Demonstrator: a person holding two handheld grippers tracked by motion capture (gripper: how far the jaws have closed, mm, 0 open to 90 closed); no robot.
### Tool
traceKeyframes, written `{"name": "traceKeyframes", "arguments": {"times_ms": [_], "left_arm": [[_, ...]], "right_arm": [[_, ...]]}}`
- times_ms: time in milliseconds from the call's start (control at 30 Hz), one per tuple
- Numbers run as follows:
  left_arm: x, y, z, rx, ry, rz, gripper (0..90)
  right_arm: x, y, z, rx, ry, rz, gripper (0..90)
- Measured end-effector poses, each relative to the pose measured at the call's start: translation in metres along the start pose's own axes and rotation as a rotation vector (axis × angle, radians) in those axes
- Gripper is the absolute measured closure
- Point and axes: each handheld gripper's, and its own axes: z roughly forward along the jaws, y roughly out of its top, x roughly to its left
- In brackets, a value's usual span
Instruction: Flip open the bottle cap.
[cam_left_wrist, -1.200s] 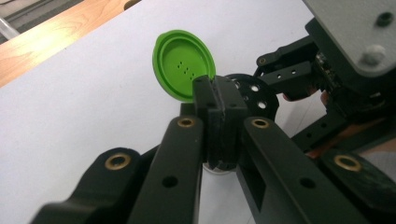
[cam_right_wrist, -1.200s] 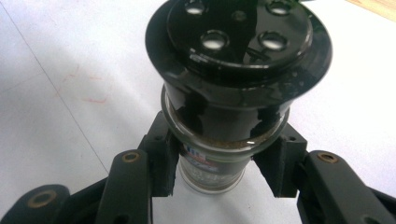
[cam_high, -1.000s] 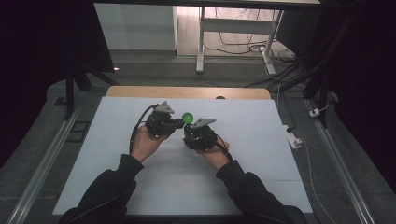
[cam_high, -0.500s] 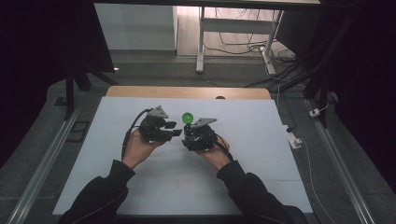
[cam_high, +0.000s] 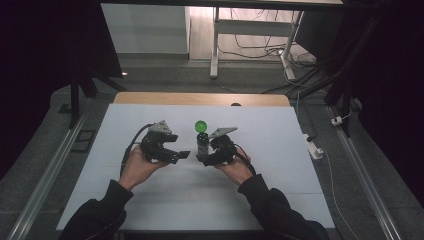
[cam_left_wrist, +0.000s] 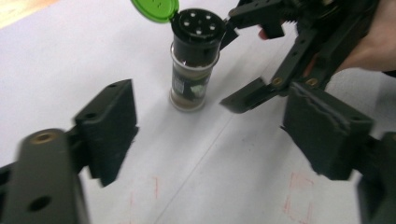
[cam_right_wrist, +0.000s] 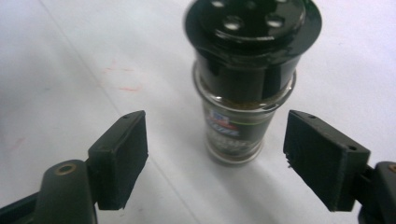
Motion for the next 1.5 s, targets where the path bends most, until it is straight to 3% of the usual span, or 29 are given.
{"name": "traceKeyframes", "arguments": {"times_ms": [333,533,800,1033,1233,1400,1500], "left_arm": [[-0.005,-0.022,-0.012,0.018,-0.011,-0.062,5.8],[-0.011,-0.035,-0.024,0.016,-0.013,-0.072,3.0],[-0.019,-0.051,-0.042,-0.009,-0.013,-0.096,0.3],[-0.022,-0.070,-0.060,-0.039,-0.018,-0.146,0.0],[-0.026,-0.084,-0.076,-0.056,-0.007,-0.160,0.0],[-0.029,-0.098,-0.087,-0.066,0.026,-0.167,0.0],[-0.031,-0.106,-0.094,-0.073,0.039,-0.176,0.0]], "right_arm": [[0.009,-0.002,-0.020,0.001,0.049,-0.009,12.3],[0.012,-0.003,-0.032,-0.014,0.069,-0.006,7.6],[0.016,-0.016,-0.052,0.013,0.088,0.003,2.2],[0.018,-0.028,-0.078,-0.014,0.095,0.022,1.7],[0.018,-0.038,-0.101,-0.039,0.085,0.032,1.7],[0.015,-0.051,-0.119,-0.050,0.059,0.043,1.4],[0.014,-0.061,-0.129,-0.054,0.019,0.048,0.6]]}}
